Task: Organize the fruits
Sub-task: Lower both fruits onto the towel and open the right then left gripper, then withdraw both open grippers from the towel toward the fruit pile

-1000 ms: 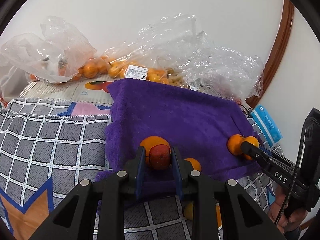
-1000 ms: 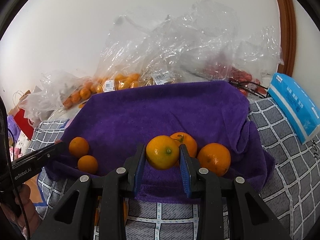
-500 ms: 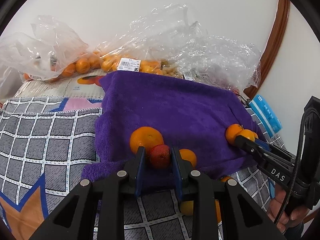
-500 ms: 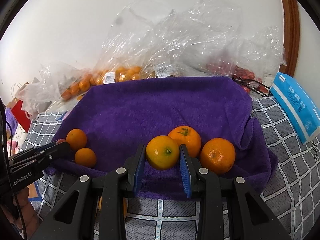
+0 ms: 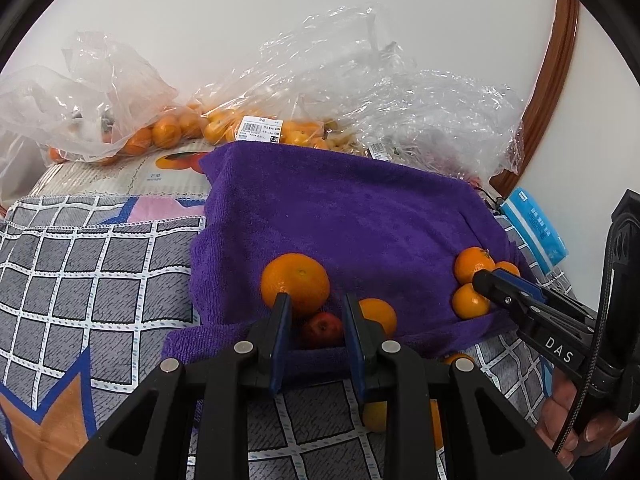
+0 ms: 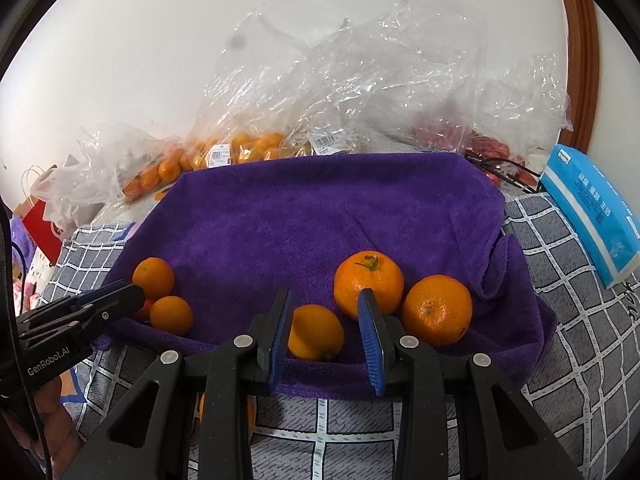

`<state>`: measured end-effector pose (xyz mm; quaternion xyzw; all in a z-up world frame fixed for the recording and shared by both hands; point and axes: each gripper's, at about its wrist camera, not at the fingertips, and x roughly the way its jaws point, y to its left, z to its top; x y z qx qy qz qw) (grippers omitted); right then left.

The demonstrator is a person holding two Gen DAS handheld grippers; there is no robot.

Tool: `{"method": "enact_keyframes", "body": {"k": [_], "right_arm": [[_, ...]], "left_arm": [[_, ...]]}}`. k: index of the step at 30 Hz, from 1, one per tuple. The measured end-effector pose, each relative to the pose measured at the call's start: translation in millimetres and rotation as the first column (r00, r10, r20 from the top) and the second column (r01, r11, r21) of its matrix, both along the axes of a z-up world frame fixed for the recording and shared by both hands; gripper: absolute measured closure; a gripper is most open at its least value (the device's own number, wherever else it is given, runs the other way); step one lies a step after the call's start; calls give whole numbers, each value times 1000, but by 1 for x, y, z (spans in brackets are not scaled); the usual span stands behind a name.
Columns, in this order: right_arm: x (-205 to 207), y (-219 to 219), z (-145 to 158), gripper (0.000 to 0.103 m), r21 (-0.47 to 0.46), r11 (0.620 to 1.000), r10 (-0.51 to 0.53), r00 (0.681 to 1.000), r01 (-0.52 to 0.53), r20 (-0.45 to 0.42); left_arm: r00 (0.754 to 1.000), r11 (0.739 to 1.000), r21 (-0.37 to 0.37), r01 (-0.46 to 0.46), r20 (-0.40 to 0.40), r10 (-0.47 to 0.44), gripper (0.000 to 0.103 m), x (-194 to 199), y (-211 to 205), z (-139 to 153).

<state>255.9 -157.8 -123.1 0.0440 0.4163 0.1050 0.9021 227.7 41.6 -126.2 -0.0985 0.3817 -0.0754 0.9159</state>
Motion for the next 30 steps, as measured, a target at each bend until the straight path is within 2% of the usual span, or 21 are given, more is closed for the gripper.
{"method": "enact_keyframes", "body": {"k": [10,12,16,21,28,30], "right_arm": [[-1,-5,3,69,22,999,-25,1000,25,15],[-1,-7,4,69,23,999,-32,999,31,22],[-2,-8,5,68,15,999,-47,998,46,33],[-4,-8,6,66,14,998,-55,997,55,53],[-6,-10,9,66,5,997,-79,994,79,82],[-6,-11,10,66,8,997,-74,994,74,82]], "left_arm": [[1000,1000,-19,-2,4,2,78,-1,1,1],[1000,1000,-30,0,4,0,73,-1,2,2],[1000,999,-47,-5,12,5,71,-3,5,3],[1000,998,-59,-13,27,15,54,-5,8,6],[998,999,-45,-13,68,16,43,-10,6,14],[996,999,-24,-27,80,29,36,-11,5,16]]}}
